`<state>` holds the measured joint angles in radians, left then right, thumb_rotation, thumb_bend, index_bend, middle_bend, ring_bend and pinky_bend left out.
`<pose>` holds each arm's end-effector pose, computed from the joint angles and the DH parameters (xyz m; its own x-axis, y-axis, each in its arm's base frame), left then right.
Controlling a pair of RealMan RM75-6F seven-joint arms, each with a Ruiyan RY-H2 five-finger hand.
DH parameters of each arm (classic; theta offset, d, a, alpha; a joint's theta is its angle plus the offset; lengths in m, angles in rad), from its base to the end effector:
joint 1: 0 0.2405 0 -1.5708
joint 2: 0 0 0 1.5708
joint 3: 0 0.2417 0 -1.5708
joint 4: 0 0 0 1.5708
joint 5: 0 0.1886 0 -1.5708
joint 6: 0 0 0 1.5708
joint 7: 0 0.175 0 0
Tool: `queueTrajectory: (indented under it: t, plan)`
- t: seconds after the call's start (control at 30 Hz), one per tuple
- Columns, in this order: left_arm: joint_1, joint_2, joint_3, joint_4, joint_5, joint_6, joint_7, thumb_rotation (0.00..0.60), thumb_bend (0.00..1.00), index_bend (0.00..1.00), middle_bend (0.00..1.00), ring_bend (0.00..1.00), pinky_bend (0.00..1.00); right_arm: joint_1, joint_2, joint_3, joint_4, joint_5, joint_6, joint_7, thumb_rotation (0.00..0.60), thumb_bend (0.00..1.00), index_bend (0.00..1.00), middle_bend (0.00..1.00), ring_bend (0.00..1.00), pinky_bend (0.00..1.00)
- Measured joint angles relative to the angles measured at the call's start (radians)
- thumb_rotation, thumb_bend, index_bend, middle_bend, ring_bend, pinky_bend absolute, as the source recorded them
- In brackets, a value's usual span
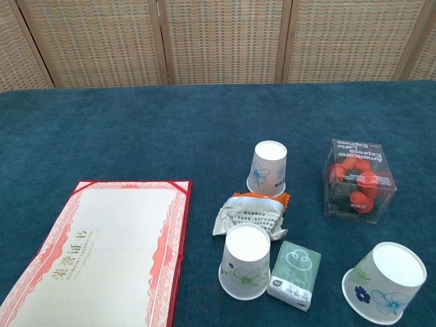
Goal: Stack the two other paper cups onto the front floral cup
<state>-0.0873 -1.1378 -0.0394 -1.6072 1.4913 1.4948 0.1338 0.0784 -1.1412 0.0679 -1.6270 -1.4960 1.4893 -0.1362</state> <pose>-0.2902 0.2079 0.1674 0.5021 0.0027 0.8648 0.8648 -0.0030 -0.5021 -0.2852 -0.2103 0.1682 0.4826 0.0149 0.8757 -0.8758 -0.0003 0.4826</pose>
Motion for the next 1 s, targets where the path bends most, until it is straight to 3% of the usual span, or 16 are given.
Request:
queueTrajectory:
  t: [1.0]
  plan:
    - [0.003,0.001,-0.001,-0.003,0.005,0.008,0.001,0.6,0.23,0.0,0.0,0.0,0.0,-0.005,0.008,-0.004,-0.019,-0.019,0.013,0.027,0.6,0.1,0.0,0.0,0.0,0.0]
